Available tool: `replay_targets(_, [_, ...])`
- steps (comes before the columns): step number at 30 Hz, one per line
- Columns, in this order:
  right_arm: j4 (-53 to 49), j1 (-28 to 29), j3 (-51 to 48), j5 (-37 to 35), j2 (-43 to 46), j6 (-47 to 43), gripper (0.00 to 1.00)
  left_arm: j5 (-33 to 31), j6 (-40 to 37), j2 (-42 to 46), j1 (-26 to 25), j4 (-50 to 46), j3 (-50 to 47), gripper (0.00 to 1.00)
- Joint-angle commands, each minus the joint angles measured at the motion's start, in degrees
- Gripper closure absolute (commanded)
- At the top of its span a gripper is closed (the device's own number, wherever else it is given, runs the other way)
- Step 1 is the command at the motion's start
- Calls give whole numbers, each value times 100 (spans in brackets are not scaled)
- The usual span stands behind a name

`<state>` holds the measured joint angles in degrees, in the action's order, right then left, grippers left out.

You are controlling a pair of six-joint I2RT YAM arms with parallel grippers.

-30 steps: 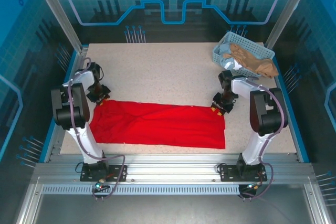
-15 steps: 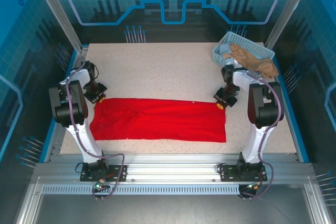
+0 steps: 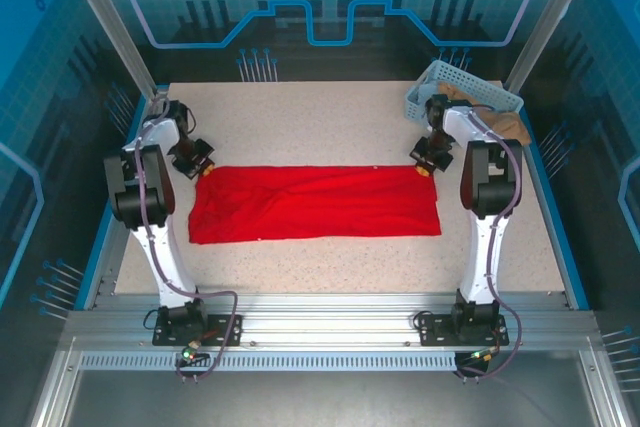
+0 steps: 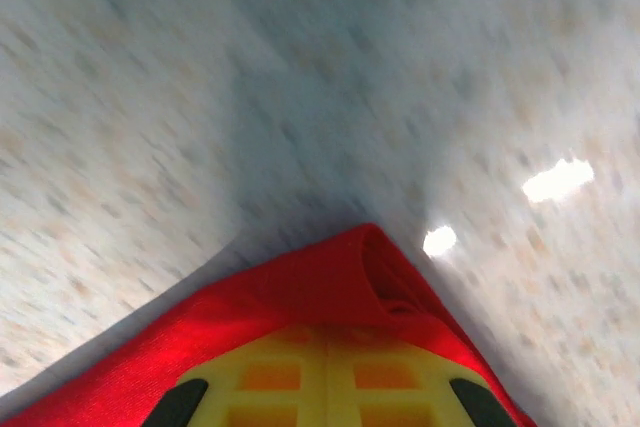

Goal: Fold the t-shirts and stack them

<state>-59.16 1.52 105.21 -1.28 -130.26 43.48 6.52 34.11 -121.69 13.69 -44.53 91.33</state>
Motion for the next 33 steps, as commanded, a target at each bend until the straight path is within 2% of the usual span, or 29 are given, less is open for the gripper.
replay_targets(1, [-210,-22,631,3,-241,-488,87,-118,1,250,-90,-16,341,73])
replay_targets(4, [-121,107,656,5,180,-661,74,-400,-227,816,-236,-68,186,60])
replay_targets(6, [-41,226,461,-13,594,-698,67,-429,-384,1362,-378,87,-248,57])
replay_targets(9, [304,431,-173,181,1227,-713,59,-132,-711,1941,-729,435,-928,55])
replay_targets(11, [683,633,-638,603,1635,-829,56,370,-1059,2070,-1030,775,-1268,56])
replay_targets(15, [1607,1077,-1499,1789,2299,-1043,49,779,-1654,1721,-1514,815,-1324,56])
replay_targets(17, [1890,1265,-1790,2175,2577,-1057,48,851,-1876,1545,-1627,885,-1347,56])
replay_targets(21, [2080,1542,-2191,2350,3093,-952,47,930,-2219,1253,-1725,923,-1373,56])
replay_targets(26, [2139,1543,-2518,2471,3528,-732,47,833,-2580,1041,-1850,867,-1498,56])
replay_targets(33, [2004,1542,-2588,2464,3788,-718,47,798,-2583,953,-1932,955,-1714,58])
